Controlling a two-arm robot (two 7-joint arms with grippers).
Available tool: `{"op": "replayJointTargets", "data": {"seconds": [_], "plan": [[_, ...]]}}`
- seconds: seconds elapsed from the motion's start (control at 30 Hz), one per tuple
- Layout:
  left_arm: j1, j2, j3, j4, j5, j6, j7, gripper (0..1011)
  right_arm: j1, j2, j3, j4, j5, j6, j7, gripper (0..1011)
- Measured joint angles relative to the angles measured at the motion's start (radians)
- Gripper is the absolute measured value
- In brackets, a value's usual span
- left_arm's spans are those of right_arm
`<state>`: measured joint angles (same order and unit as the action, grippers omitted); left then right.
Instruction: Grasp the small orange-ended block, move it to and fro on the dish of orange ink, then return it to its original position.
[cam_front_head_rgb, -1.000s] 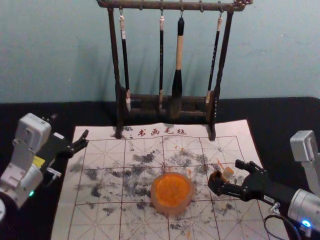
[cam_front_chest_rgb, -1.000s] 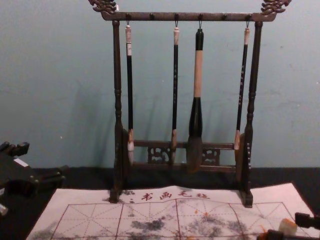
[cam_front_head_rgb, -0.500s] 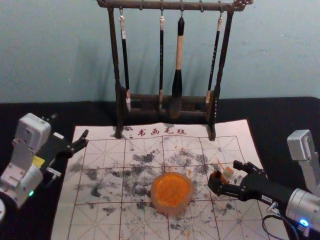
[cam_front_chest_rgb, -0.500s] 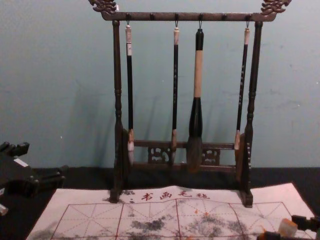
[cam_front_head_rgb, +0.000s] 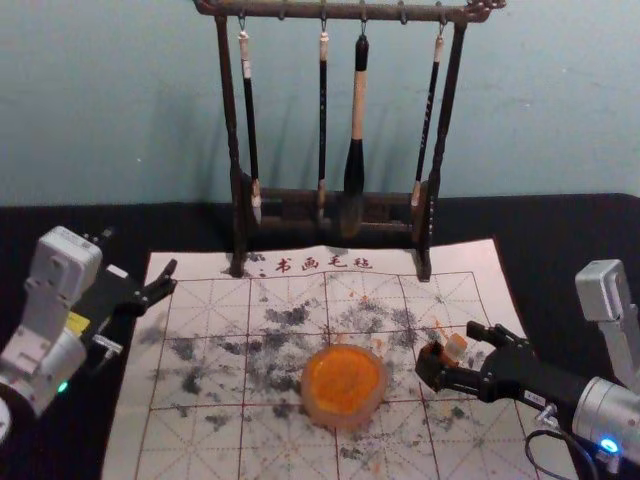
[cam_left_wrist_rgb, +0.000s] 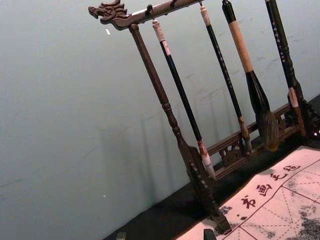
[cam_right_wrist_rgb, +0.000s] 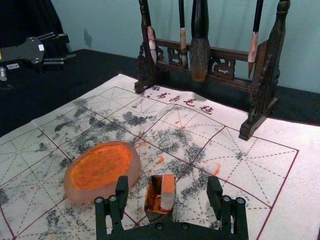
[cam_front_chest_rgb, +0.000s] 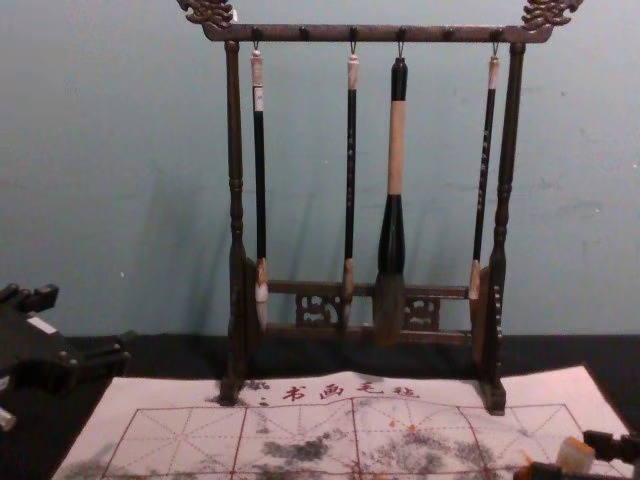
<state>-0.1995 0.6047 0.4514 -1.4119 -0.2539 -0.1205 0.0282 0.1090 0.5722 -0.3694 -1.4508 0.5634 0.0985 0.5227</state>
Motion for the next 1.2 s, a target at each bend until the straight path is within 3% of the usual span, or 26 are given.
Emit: {"op": "replayJointTargets", "data": {"seconds": [0.4,1.0,1.2], "plan": [[0.000,0.000,0.000,0.000,0.000,0.000,0.000,1001,-0.001,0.000,0.001,-0.001,-0.001,-0.001,0.000,685],[0.000,0.000,0.000,0.000,0.000,0.000,0.000,1001,-0.001,0.000,0.001,-0.001,-0.001,-0.002,0.000,97],[0.000,0.000,0.000,0.000,0.000,0.000,0.000,1002,-0.001,0.000,0.001,-0.001,-0.001,-0.002,0.000,80]]}}
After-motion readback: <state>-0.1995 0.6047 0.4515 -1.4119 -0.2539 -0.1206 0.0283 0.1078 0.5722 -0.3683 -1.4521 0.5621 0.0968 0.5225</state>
